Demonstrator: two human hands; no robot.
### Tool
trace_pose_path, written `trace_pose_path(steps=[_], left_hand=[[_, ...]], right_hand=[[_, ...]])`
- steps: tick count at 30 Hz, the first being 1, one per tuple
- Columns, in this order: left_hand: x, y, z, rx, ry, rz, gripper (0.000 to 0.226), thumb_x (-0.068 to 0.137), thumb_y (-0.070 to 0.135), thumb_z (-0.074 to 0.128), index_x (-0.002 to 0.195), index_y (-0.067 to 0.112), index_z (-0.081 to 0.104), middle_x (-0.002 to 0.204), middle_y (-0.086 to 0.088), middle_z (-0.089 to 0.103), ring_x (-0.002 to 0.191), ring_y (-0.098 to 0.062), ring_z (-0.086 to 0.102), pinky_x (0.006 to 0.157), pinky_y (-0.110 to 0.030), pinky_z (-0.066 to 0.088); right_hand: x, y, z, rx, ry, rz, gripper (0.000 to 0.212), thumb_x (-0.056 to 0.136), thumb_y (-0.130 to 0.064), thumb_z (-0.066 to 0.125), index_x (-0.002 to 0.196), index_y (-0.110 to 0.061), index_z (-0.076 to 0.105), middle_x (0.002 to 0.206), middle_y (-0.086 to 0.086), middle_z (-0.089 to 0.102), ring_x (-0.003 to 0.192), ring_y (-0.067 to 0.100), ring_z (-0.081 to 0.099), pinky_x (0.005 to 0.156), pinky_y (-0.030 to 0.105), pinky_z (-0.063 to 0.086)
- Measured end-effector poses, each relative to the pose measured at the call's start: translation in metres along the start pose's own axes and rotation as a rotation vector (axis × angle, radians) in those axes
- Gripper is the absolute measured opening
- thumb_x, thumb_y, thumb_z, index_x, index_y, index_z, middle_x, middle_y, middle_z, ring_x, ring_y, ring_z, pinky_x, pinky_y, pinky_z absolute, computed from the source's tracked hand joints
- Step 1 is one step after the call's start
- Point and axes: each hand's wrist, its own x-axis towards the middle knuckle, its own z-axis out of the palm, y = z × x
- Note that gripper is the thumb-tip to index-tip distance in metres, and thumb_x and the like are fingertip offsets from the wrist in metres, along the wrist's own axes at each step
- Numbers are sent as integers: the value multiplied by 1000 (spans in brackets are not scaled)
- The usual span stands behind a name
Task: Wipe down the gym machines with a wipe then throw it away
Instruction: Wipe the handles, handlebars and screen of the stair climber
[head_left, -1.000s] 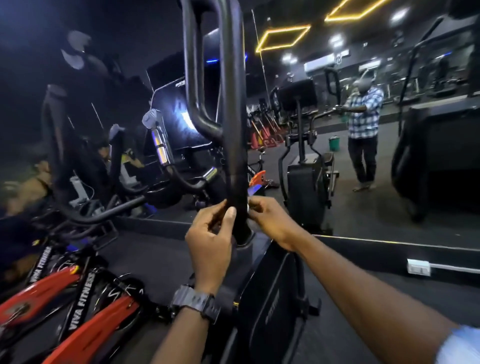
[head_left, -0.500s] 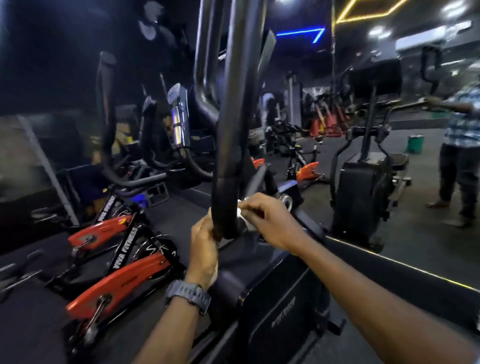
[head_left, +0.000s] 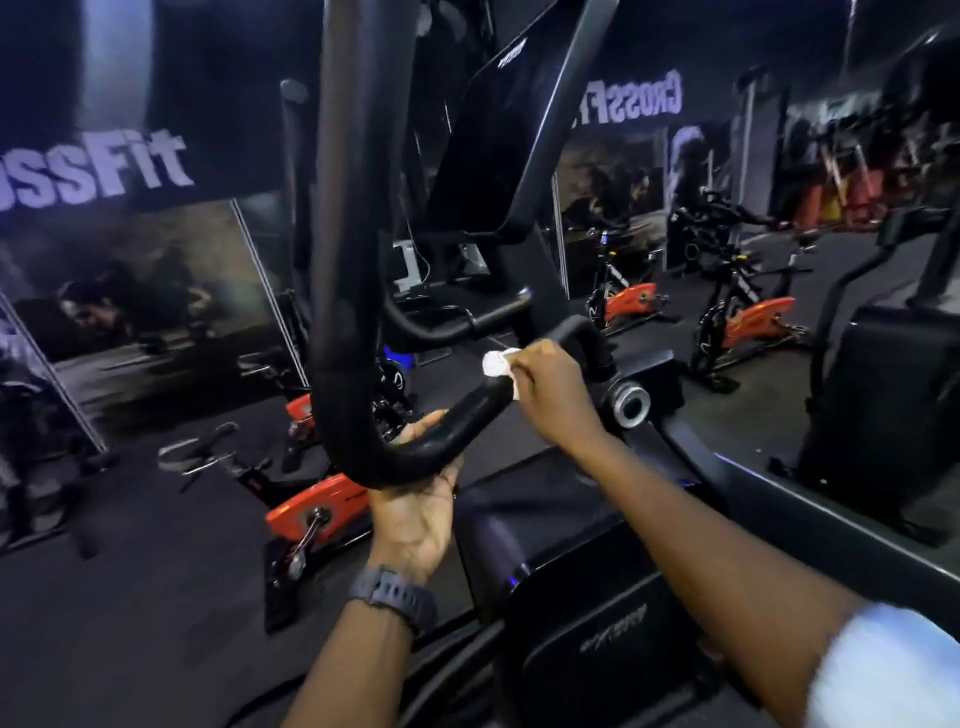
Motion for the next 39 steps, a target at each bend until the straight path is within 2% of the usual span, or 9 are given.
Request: trace_pose_path(steps=[3, 6, 12, 16, 19, 22, 26, 33, 39], left_hand=[[-1, -3, 2, -16, 36, 19, 67, 43, 33, 94, 98, 5, 69, 112, -19, 66, 108, -32, 63, 99, -45, 52], [-5, -5, 10, 3, 66, 12, 19, 65, 24, 73, 81, 14, 77, 86, -7, 73, 80, -20, 68, 77, -32, 57], [-37, -46, 37, 274, 91, -81, 23, 96, -7, 42, 91, 2, 62, 87, -16, 69, 82, -27, 71, 77, -33, 60], [-31, -40, 62, 1098, -143, 632, 18, 89, 2, 55, 91, 12, 70, 90, -1, 72, 87, -16, 65, 82, -23, 49], [-5, -29, 71, 1730, -247, 1032, 24, 83, 6, 53, 97, 7, 72, 100, -5, 70, 96, -21, 61, 93, -25, 45], [13, -27, 95, 2164, -87, 815, 24, 80, 6, 52, 97, 6, 69, 99, -12, 69, 93, -35, 65, 79, -41, 52], [37, -39, 114, 2356, 28, 496, 27, 88, 14, 47, 108, 19, 64, 105, -7, 69, 96, -35, 64, 71, -41, 47], [53, -45, 118, 2451, 81, 567, 20, 91, 22, 54, 106, 26, 68, 97, -4, 73, 87, -37, 67, 65, -43, 53], [56, -49, 125, 2409, 131, 548, 28, 92, 29, 56, 113, 24, 73, 100, -7, 76, 87, -38, 70, 67, -45, 57]], right_hand=[[-13, -21, 3, -14, -103, -138, 21, 86, -1, 54, 94, -4, 73, 96, 12, 59, 91, 26, 59, 84, 37, 48], [-55, -46, 0, 142, -296, -363, 23, 88, -9, 54, 101, -4, 72, 95, 12, 60, 88, 22, 58, 78, 22, 43], [22, 32, -5, -75, -95, -14, 19, 88, -2, 54, 94, -4, 72, 93, 13, 56, 88, 31, 57, 85, 39, 47], [0, 11, -17, 34, -366, -346, 26, 81, 8, 60, 104, 0, 70, 102, 14, 59, 94, 24, 52, 84, 31, 42], [44, 74, -24, -45, -185, -234, 15, 82, -4, 60, 89, -3, 73, 83, 17, 64, 82, 34, 60, 68, 30, 37], [76, 116, -15, -115, -95, -127, 8, 79, -3, 64, 77, -5, 71, 72, 16, 59, 72, 36, 59, 61, 31, 35], [38, 91, -1, 77, -134, -537, 16, 75, -6, 64, 88, -9, 71, 84, 10, 60, 75, 24, 50, 64, 30, 36], [123, 205, -7, -21, -109, -133, 28, 79, -16, 45, 88, -13, 71, 95, 12, 67, 91, 36, 62, 82, 42, 52], [82, 146, 12, 170, -144, -637, 25, 87, -6, 54, 110, -8, 65, 111, 9, 67, 105, 21, 52, 101, 36, 33]])
